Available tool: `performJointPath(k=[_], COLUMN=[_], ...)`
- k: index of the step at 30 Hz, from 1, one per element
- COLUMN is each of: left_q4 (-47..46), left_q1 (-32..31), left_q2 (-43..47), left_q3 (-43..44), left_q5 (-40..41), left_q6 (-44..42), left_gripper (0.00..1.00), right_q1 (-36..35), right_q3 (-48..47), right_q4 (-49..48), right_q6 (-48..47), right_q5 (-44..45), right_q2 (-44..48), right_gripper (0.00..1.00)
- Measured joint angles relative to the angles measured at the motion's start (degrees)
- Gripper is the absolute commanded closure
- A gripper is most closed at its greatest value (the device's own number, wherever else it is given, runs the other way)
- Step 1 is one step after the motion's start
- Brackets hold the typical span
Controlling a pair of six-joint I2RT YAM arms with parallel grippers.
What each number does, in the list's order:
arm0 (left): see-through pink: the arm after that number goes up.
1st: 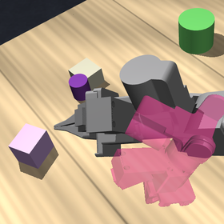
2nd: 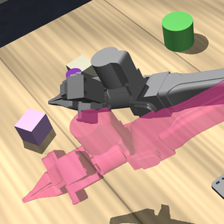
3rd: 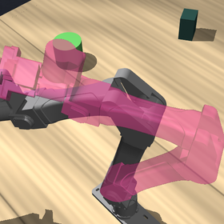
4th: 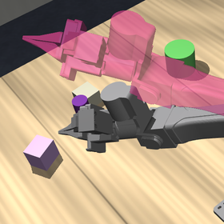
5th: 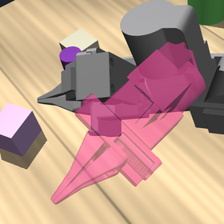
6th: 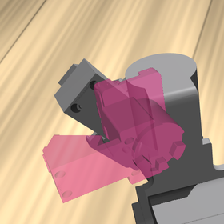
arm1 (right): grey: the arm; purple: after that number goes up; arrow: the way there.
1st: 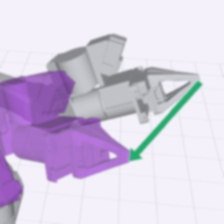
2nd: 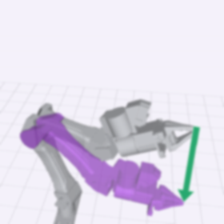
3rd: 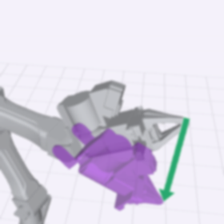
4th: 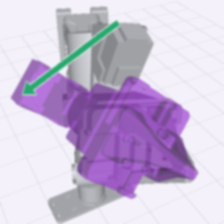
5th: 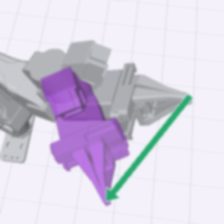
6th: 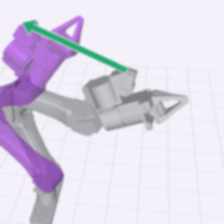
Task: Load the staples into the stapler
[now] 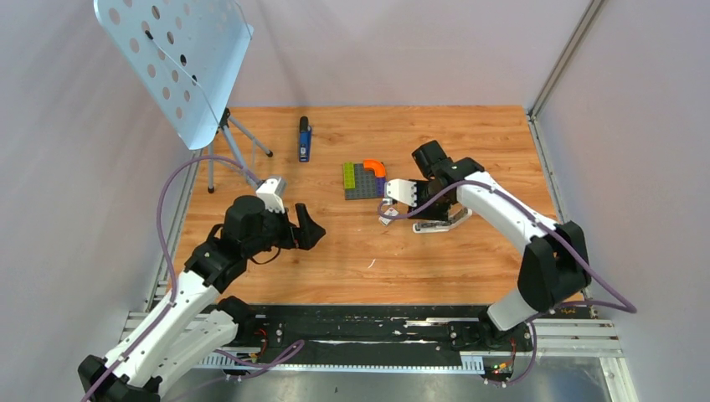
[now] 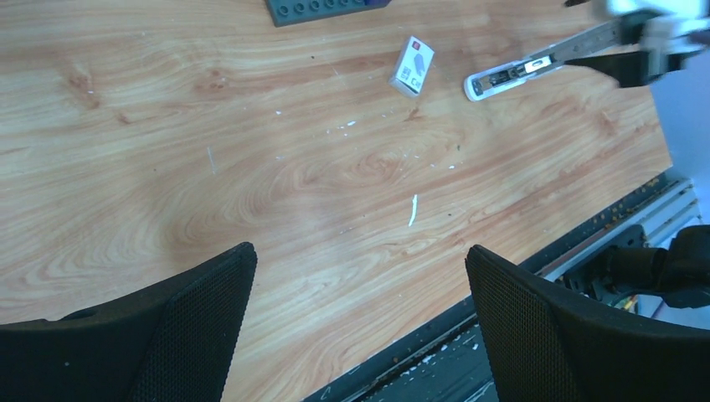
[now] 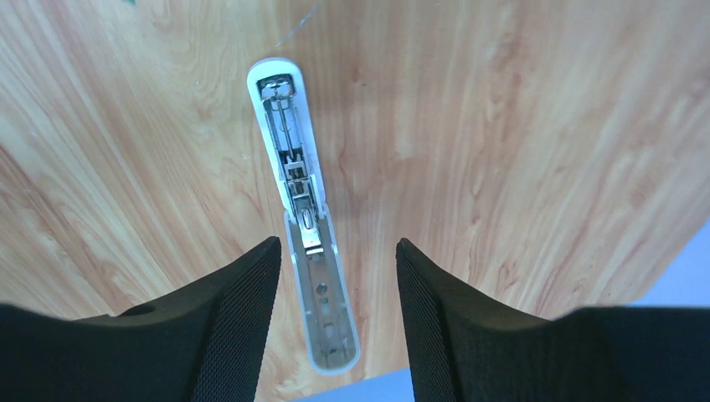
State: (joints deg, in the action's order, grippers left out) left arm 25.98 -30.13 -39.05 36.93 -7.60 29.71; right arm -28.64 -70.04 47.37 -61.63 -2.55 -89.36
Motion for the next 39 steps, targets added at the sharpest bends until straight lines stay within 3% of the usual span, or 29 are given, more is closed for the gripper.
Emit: performJointPath(k=[5, 7, 8, 14, 17, 24, 27, 39], left_q4=[1.22, 1.79, 2.14, 0.66, -2.21, -6.1, -8.63, -9.81], left_q1=[0.0, -0.04, -0.11, -0.44, -0.44, -0.44, -0.44, 7.26], left_q2=[-7.78, -12.13, -14.1, -28.13, -36.13, -57.96, -67.84, -83.03], left_q3=[5.95, 9.33, 10.93, 19.32, 21.79, 35.63, 41.42, 56.41], left_q5=[2.25, 4.11, 5.27, 14.34, 18.49, 27.91, 33.92, 36.63], left_q6=[-2.27, -3.48, -4.0, -8.04, -10.45, -14.64, -16.55, -17.11], left_gripper=[0.07, 0.08, 0.08, 0.09, 0.1, 0.21, 0.28, 0.35], right_q1=[-0.33, -0.35, -0.35, -0.5, -0.57, -0.55, -0.55, -0.55], right_q3=[-1.33, -1.36, -1.22, 8.15, 14.27, 15.63, 16.39, 18.16], right_q4=[-2.34, -5.16, -7.02, -23.65, -30.47, -31.47, -31.54, -32.04], right_q6=[10.03, 16.2, 19.63, 41.05, 52.72, 72.32, 75.17, 73.22], right_q5=[-3.43, -4.68, -5.11, -4.7, -0.39, 10.93, 11.47, 7.61], right_q2=[7.52, 11.1, 13.03, 26.51, 32.79, 40.11, 43.65, 44.09], right_gripper=[0.34, 0.03, 0.01, 0.0, 0.0, 0.02, 0.06, 0.09])
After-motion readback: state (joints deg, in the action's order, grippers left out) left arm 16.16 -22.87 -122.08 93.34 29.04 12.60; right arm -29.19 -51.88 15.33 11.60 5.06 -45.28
